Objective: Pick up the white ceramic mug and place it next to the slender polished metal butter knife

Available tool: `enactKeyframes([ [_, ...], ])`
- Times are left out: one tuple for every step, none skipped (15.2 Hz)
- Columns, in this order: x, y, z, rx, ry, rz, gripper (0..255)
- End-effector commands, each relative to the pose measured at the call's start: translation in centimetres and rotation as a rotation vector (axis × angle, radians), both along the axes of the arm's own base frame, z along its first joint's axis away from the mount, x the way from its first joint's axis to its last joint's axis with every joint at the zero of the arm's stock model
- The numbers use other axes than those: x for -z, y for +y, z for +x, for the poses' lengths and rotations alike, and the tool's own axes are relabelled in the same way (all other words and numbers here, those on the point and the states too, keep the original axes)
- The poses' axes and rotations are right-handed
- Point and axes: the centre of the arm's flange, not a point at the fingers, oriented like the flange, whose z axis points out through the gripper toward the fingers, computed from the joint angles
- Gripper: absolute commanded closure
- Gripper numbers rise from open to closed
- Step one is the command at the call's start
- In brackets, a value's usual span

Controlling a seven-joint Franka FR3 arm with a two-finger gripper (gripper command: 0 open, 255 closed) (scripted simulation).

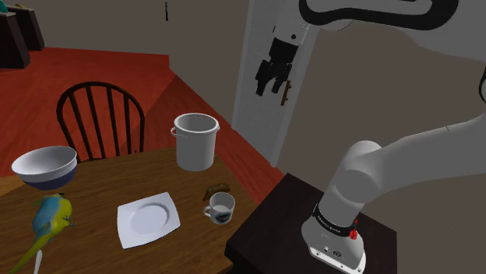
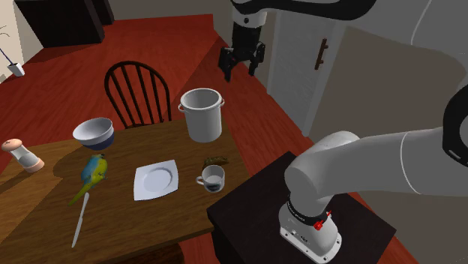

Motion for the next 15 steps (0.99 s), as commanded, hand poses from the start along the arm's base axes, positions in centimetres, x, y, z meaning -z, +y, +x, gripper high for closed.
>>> enactKeyframes([
  [0.0,0.0,0.0,0.0,0.0,0.0,0],
  [1.3,0.2,0.1,0.0,0.002,0.0,0],
  [2.6,0.5,0.3,0.001,0.005,0.0,0],
  [3.9,0.7,0.4,0.001,0.007,-0.001,0],
  [5.2,0.9,0.6,0.001,0.009,-0.001,0],
  [6.5,1.1,0.7,0.001,0.012,-0.001,0],
  [7.8,1.4,0.9,0.002,0.014,-0.001,0],
  [9.0,1.6,1.0,0.002,0.016,-0.001,0],
  [10.3,1.8,1.1,0.002,0.019,-0.001,0],
  [11.6,2.0,1.2,0.002,0.021,-0.002,0],
  [12.9,2.3,1.4,0.003,0.024,-0.002,0],
  [14.2,2.5,1.5,0.003,0.026,-0.002,0],
  [15.5,2.7,1.6,0.003,0.028,-0.002,0],
  [16.8,2.9,1.7,0.003,0.031,-0.002,0],
  [18.1,3.2,1.8,0.004,0.033,-0.002,0],
])
